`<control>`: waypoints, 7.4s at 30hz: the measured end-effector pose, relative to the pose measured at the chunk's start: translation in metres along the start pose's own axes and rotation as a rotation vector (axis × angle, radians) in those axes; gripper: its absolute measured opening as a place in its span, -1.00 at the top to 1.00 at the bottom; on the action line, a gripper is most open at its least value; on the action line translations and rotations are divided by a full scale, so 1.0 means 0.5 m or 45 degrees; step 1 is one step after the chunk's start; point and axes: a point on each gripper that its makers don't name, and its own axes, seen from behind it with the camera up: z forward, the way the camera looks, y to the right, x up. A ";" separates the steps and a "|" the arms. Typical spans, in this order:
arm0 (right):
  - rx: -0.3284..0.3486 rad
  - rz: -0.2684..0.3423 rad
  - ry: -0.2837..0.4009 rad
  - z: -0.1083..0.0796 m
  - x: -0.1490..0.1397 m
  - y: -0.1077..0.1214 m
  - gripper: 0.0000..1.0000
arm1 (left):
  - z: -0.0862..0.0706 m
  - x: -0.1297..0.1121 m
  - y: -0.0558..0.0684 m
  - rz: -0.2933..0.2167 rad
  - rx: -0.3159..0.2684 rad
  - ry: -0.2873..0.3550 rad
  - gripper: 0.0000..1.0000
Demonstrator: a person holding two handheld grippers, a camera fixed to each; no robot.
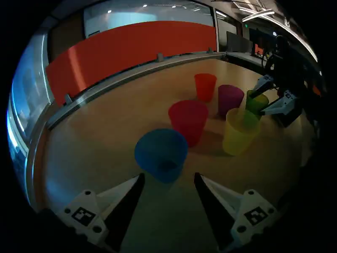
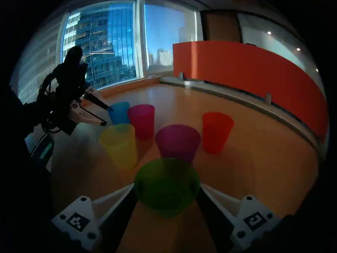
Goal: Pour water
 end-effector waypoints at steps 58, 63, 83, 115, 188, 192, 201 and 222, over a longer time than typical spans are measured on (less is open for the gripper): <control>-0.625 0.040 0.611 -0.288 0.243 0.188 -0.98 | -0.259 0.243 -0.108 -0.225 0.532 0.749 -0.72; -0.762 0.029 0.726 -0.327 0.279 0.221 -0.99 | -0.284 0.266 -0.114 -0.269 0.585 0.847 -0.72; -1.042 0.131 0.833 -0.358 0.242 0.294 -1.00 | -0.265 0.219 -0.138 -0.385 0.731 0.914 -0.72; -1.016 0.290 0.778 -0.309 0.160 0.295 -1.00 | -0.180 0.153 -0.141 -0.360 0.818 0.864 -0.72; -1.029 0.262 0.752 -0.316 0.189 0.274 -0.99 | -0.073 0.132 -0.154 -0.433 0.749 0.846 -0.72; -1.028 0.258 0.755 -0.323 0.186 0.276 -0.99 | -0.071 0.131 -0.154 -0.433 0.748 0.842 -0.72; -1.018 0.211 0.790 -0.339 0.186 0.270 -0.99 | -0.072 0.130 -0.152 -0.433 0.748 0.842 -0.72; -1.060 0.178 0.774 -0.289 0.155 0.324 -0.99 | -0.073 0.130 -0.151 -0.432 0.748 0.841 -0.72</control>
